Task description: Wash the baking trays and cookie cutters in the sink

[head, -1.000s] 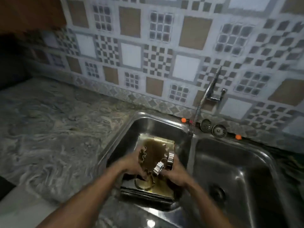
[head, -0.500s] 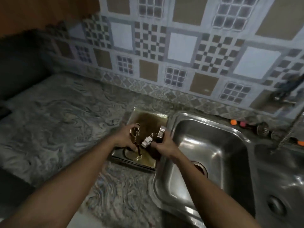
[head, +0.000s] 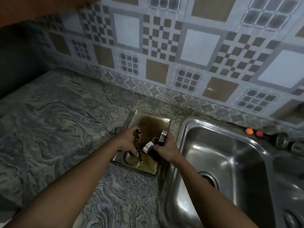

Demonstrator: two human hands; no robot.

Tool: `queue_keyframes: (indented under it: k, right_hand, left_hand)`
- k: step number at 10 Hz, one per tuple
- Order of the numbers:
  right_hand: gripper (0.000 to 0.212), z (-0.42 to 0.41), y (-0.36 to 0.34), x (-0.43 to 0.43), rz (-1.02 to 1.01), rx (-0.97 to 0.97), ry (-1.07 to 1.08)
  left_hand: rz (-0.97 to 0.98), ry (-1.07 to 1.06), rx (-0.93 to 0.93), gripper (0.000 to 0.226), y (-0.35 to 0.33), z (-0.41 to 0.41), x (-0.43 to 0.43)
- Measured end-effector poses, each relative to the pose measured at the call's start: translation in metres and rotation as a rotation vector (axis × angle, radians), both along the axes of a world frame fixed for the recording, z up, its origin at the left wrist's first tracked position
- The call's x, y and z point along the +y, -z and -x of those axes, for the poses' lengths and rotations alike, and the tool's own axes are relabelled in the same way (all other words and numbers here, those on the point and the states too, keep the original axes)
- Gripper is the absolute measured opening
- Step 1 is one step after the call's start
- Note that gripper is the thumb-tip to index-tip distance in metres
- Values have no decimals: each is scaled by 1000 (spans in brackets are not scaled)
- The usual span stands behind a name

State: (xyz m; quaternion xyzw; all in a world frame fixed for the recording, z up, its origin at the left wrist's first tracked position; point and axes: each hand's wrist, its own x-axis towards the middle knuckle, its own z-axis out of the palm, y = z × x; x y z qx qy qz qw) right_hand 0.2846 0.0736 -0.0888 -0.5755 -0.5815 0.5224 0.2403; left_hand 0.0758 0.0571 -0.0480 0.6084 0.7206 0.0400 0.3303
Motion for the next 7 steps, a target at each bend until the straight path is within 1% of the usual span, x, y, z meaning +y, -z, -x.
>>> queue_keyframes:
  k: [1, 2, 3, 4, 5, 6, 7]
  right_hand:
    - [77, 1, -3, -2, 5, -45, -26]
    - [55, 2, -9, -3, -6, -69, -23]
    - [26, 0, -18, -1, -87, -178, -37]
    - [15, -4, -33, -2, -147, -299, -106]
    - [22, -7, -52, -5, -198, -410, -144]
    - [25, -14, -68, -12, -226, -429, -117]
    - [36, -24, -79, -20, -246, -402, -33]
  left_hand:
    - [21, 2, 7, 127, 4, 2, -1]
    - [19, -1, -5, 124, 2, 2, -1]
    - [7, 11, -7, 120, -3, 1, -2]
    - [-11, 18, 35, 119, -14, 1, -6]
    - [-11, 29, 73, 122, -27, -3, -14]
    - [-21, 51, 99, 124, -35, -8, -21]
    - [-108, 75, 79, 122, -41, -19, -20]
